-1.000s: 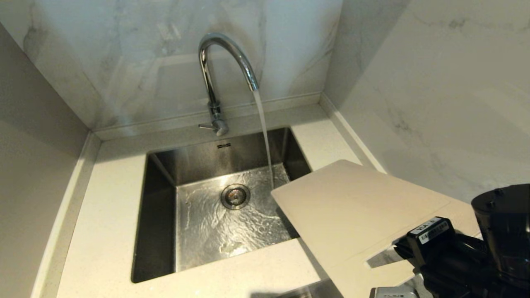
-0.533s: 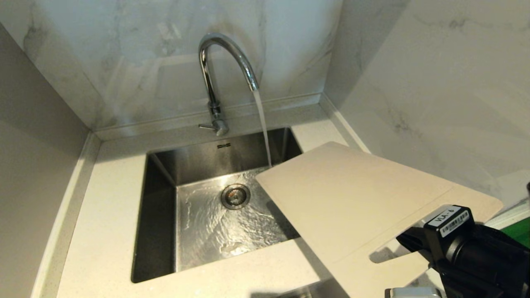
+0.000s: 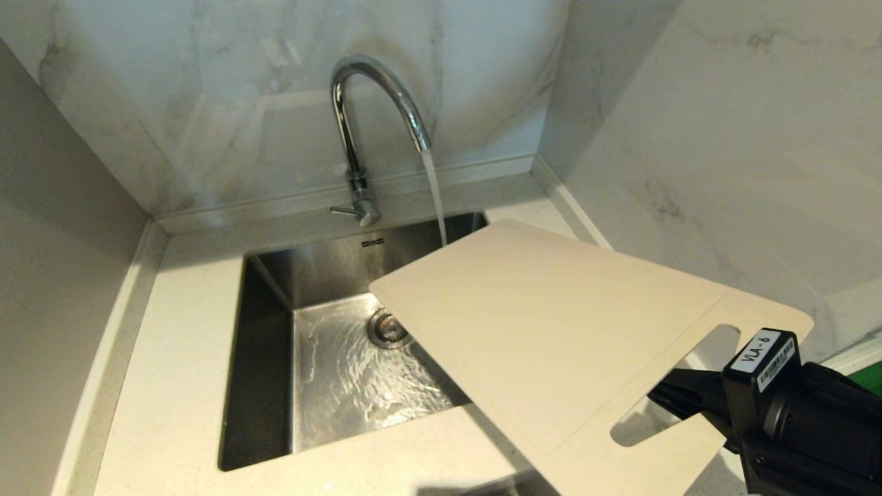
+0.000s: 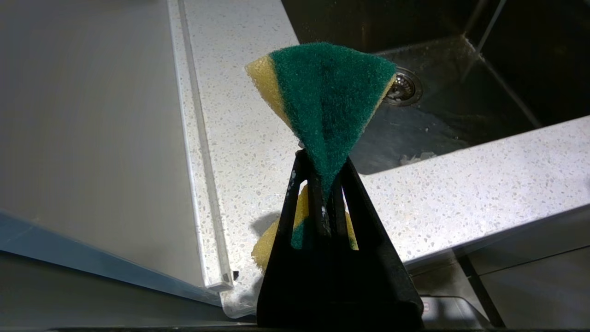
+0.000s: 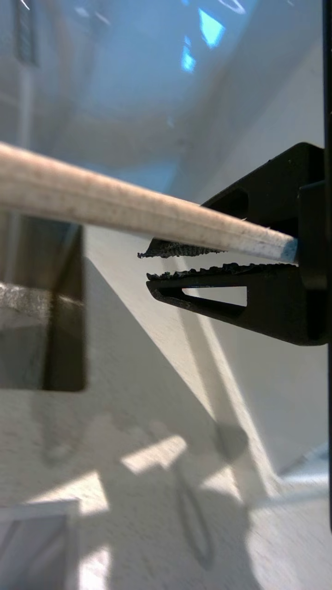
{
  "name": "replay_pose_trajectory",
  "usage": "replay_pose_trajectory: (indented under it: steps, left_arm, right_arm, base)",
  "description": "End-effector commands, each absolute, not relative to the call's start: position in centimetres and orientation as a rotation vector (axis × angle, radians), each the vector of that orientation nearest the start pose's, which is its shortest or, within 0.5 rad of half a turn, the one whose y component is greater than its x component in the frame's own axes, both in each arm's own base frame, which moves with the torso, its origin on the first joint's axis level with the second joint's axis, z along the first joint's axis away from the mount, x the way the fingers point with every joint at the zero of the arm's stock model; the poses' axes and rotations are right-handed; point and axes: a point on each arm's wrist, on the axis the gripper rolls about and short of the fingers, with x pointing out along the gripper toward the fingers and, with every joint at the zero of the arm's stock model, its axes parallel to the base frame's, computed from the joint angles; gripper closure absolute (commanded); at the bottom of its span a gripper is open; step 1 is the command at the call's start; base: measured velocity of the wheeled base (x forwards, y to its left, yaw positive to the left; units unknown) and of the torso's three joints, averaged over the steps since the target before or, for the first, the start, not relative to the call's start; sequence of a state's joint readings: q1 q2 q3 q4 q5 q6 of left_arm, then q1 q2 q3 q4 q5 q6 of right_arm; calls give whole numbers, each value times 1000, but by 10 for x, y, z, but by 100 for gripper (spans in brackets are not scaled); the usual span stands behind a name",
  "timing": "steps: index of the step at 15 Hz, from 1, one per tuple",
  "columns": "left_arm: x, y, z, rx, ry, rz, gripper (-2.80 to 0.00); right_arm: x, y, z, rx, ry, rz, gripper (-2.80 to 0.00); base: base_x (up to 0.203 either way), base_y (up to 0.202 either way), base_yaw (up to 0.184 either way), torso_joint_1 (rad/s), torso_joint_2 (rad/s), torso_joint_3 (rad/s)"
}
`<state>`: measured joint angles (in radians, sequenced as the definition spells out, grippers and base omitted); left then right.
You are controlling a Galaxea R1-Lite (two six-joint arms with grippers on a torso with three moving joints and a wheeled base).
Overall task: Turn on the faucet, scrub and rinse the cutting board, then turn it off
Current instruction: Pick up the cutting board
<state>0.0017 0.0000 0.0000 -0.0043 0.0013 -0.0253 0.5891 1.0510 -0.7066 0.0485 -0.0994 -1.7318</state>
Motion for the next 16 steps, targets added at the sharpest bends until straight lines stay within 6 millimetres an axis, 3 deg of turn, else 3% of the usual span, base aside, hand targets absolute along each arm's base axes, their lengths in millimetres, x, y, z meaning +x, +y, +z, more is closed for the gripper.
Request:
replay_pose_trajectory:
  steps: [1, 11, 16]
  left_arm:
    - [-22, 0, 75, -26, 0, 4, 0]
    - [-22, 0, 75, -26, 0, 3, 0]
    - [-22, 0, 75, -26, 0, 4, 0]
  right_arm:
    - [113, 74, 237, -1839, -197, 700, 0]
    - [98, 107, 238, -1793, -430, 917, 0]
    - [96, 112, 237, -1775, -529, 1007, 0]
  base:
    - [0, 0, 0, 0, 0, 0]
    - [0, 0, 0, 0, 0, 0]
    - [0, 0, 0, 0, 0, 0]
